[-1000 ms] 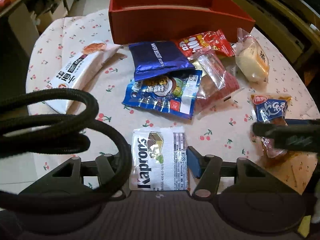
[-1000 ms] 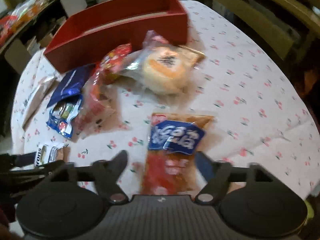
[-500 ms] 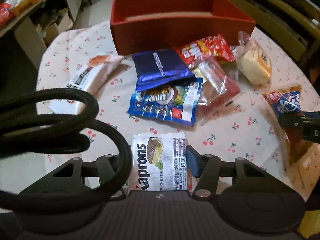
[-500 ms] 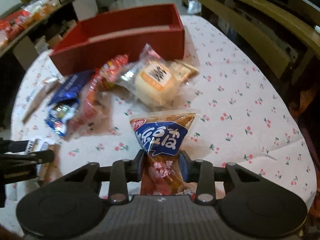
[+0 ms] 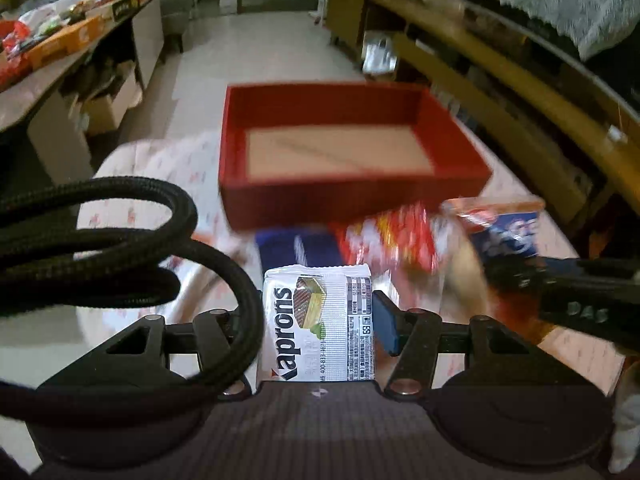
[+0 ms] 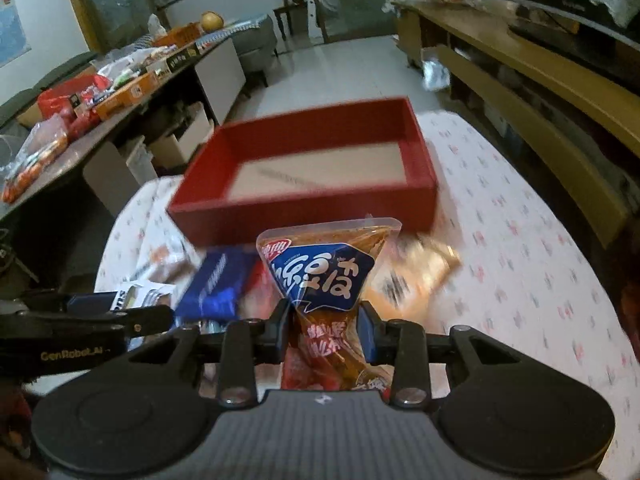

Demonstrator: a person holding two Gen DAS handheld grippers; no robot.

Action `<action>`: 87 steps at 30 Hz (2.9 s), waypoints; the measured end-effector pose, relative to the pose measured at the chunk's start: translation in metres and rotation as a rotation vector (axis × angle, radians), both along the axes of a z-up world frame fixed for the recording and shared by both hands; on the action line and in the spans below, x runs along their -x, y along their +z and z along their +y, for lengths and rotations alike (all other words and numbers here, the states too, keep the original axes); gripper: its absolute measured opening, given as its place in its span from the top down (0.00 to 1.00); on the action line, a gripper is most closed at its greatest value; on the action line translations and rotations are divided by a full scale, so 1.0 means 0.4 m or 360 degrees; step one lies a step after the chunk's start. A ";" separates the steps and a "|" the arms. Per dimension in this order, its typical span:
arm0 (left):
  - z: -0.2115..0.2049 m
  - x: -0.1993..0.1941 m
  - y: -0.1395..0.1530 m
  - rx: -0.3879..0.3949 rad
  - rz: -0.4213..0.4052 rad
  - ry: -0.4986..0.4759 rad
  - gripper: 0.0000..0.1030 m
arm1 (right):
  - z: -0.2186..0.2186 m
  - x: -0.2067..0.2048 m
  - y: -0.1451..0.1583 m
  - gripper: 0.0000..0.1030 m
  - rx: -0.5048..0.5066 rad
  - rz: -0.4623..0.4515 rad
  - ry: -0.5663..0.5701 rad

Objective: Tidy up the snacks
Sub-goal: 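Carry both held packs up and over into the red box, then open both tools to drop the packs into the red box, then grasp the white spicy strip pack with the left tool while the right grasps the wafer biscuit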

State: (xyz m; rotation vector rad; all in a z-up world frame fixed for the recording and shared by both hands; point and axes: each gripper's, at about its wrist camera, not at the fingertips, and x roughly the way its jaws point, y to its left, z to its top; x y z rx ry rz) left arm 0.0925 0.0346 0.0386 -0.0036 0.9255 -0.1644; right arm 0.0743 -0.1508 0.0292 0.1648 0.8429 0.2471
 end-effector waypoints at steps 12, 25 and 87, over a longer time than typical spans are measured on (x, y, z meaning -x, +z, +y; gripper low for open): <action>-0.029 -0.262 0.009 0.0028 -0.0159 0.0027 0.38 | -0.003 -0.282 0.000 0.47 0.0015 -0.0054 -0.0032; -0.018 -0.381 -0.084 -0.0057 -0.0062 0.0123 0.38 | 0.023 -0.449 -0.091 0.47 0.0133 -0.0011 0.0015; 0.226 -0.197 -0.194 -0.0188 0.0250 0.0006 0.25 | 0.204 -0.195 -0.082 0.33 0.0089 0.0193 0.0398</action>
